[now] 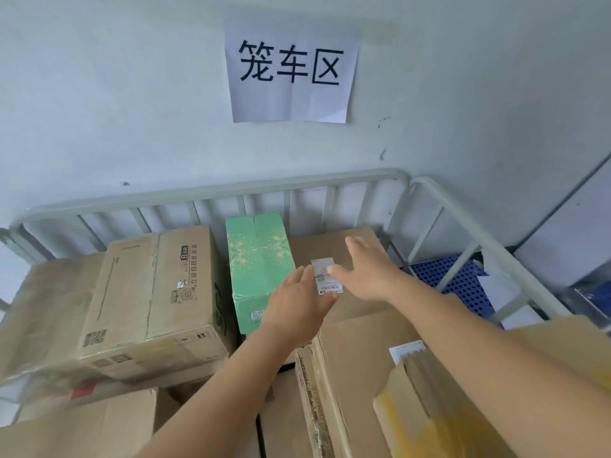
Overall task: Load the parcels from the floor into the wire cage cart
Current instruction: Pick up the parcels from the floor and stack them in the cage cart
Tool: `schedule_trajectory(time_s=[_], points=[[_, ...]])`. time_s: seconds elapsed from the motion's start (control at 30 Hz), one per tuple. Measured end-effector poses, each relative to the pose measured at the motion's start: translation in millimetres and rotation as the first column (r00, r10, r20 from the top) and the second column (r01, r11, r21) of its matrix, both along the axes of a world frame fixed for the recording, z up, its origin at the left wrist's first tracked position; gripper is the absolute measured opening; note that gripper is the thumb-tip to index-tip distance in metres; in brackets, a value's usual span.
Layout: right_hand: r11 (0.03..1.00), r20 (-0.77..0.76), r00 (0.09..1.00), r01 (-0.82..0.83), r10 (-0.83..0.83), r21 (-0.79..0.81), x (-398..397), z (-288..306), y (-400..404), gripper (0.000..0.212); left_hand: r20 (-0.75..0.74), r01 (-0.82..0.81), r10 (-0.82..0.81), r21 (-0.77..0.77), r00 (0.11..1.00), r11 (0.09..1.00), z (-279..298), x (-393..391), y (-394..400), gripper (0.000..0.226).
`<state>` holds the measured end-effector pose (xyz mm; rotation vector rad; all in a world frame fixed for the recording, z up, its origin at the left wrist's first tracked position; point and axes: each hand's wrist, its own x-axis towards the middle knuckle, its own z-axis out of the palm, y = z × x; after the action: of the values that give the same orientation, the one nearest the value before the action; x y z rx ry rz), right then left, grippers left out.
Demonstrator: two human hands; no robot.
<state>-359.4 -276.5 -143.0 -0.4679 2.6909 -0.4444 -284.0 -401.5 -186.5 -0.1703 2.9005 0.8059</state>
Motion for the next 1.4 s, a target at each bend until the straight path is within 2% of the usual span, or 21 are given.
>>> schedule_trajectory(time_s=[0.17, 0.33, 0.43, 0.53, 0.73, 0.93, 1.07, 1.2, 1.27, 1.33, 1.4], points=[[0.995, -0.039, 0.994, 0.104, -0.103, 0.004, 37.4, 24.9, 76.5, 0.077, -0.009, 0.172, -0.172, 0.027, 0.985, 0.985, 17.2, 22.7, 58.6, 0.071], [0.973, -0.039, 0.973, 0.231, -0.229, 0.032, 64.7, 24.2, 151.6, 0.074, 0.097, 0.278, -0.278, 0.014, 0.956, 0.96, 17.1, 38.5, 107.4, 0.075], [0.964, -0.064, 0.964, 0.263, -0.26, 0.046, 85.9, 17.6, 192.5, 0.077, 0.136, 0.239, -0.244, 0.058, 0.96, 0.969, 13.7, 43.5, 127.3, 0.07], [0.952, -0.067, 0.955, 0.294, -0.289, 0.082, 109.8, 9.6, 224.8, 0.081, 0.113, 0.168, -0.177, 0.087, 0.978, 0.982, 16.9, 48.5, 141.1, 0.058], [0.91, -0.154, 0.906, 0.409, -0.394, 0.073, 158.3, -3.3, 253.3, 0.085, 0.055, 0.084, -0.084, 0.007, 0.995, 0.996, 18.6, 60.3, 144.4, 0.044], [0.821, -0.185, 0.805, 0.57, -0.563, -0.02, 193.7, -21.3, 249.3, 0.089, 0.023, 0.051, -0.05, -0.009, 0.998, 0.999, 17.3, 73.1, 151.5, 0.041], [0.778, -0.181, 0.757, 0.599, -0.628, -0.193, 189.0, -27.0, 237.0, 0.089, -0.002, 0.006, -0.006, -0.026, 1.0, 1.0, 16.9, 81.5, 147.0, 0.039], [0.648, -0.068, 0.692, 0.631, -0.719, -0.426, 173.8, -26.7, 214.9, 0.099, -0.012, -0.057, 0.056, -0.028, 0.998, 0.998, 15.5, 93.4, 133.9, 0.037], [0.528, 0.079, 0.66, 0.661, -0.747, -0.533, 170.4, -26.0, 202.0, 0.105, 0.022, -0.087, 0.087, 0.002, 0.996, 0.996, 13.9, 98.0, 125.7, 0.039], [0.424, 0.236, 0.625, 0.715, -0.744, -0.556, 171.7, -24.1, 189.8, 0.104, 0.061, -0.086, 0.084, 0.023, 0.995, 0.996, 14.1, 101.7, 117.5, 0.043], [0.444, 0.282, 0.642, 0.725, -0.713, -0.527, 178.7, -23.5, 176.1, 0.1, 0.081, -0.075, 0.071, 0.057, 0.994, 0.996, 15.9, 105.1, 110.8, 0.045]])
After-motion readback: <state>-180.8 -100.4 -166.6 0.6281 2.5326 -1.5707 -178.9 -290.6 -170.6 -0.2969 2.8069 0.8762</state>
